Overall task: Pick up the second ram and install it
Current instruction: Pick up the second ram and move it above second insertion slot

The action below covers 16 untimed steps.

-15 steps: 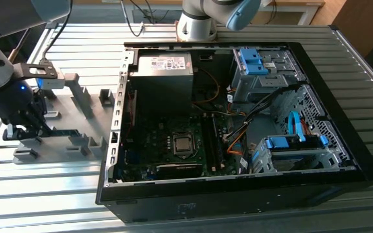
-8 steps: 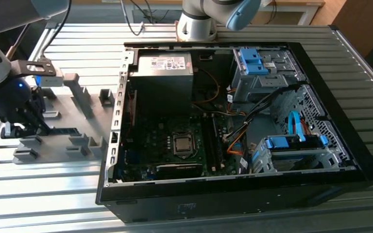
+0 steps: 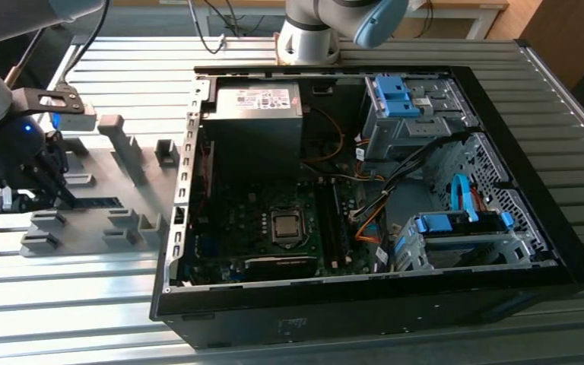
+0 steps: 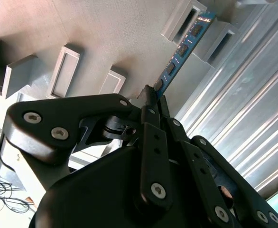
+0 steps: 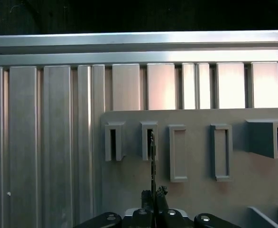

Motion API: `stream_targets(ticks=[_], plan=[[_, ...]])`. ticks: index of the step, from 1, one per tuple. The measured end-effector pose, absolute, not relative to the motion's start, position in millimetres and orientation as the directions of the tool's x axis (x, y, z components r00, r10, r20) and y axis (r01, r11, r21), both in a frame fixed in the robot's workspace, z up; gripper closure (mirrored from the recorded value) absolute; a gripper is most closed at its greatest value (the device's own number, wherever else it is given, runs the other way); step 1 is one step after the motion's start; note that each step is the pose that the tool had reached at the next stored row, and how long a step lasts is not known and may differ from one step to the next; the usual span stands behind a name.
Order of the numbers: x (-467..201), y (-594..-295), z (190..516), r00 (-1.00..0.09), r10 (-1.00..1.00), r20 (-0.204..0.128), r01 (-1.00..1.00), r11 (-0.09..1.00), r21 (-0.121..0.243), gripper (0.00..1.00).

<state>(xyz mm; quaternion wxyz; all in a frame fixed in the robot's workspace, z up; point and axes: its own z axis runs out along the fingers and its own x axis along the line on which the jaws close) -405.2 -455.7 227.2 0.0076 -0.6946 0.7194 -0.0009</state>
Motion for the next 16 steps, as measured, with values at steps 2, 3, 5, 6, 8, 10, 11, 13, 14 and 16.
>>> stream_targets(ticks=[2,3,5,6,8,10,11,13,14,16], plan=[[-405.2,-455.7,229.1,-0.035,-0.999,-0.010,-0.999,0.035,-0.012,0.86],[-405.2,-455.7,230.2,-0.035,-0.999,-0.010,-0.999,0.035,-0.012,0.86],[-405.2,-455.7,232.1,-0.035,-0.999,-0.010,-0.999,0.035,-0.012,0.86],[-405.2,-455.7,233.0,-0.035,-0.999,-0.010,-0.999,0.035,-0.012,0.86],[-405.2,-455.7,234.7,-0.035,-0.999,-0.010,-0.999,0.035,-0.012,0.86],[-405.2,-455.7,236.2,-0.035,-0.999,-0.010,-0.999,0.035,-0.012,0.86],[-405.2,-455.7,237.0,-0.035,-0.999,-0.010,-0.999,0.035,-0.012,0.86],[-405.2,-455.7,238.6,-0.035,-0.999,-0.010,-0.999,0.035,-0.012,0.86],[-405.2,-455.7,239.7,-0.035,-0.999,-0.010,-0.999,0.035,-0.012,0.86],[-405.2,-455.7,241.5,-0.035,-0.999,-0.010,-0.999,0.035,-0.012,0.86]])
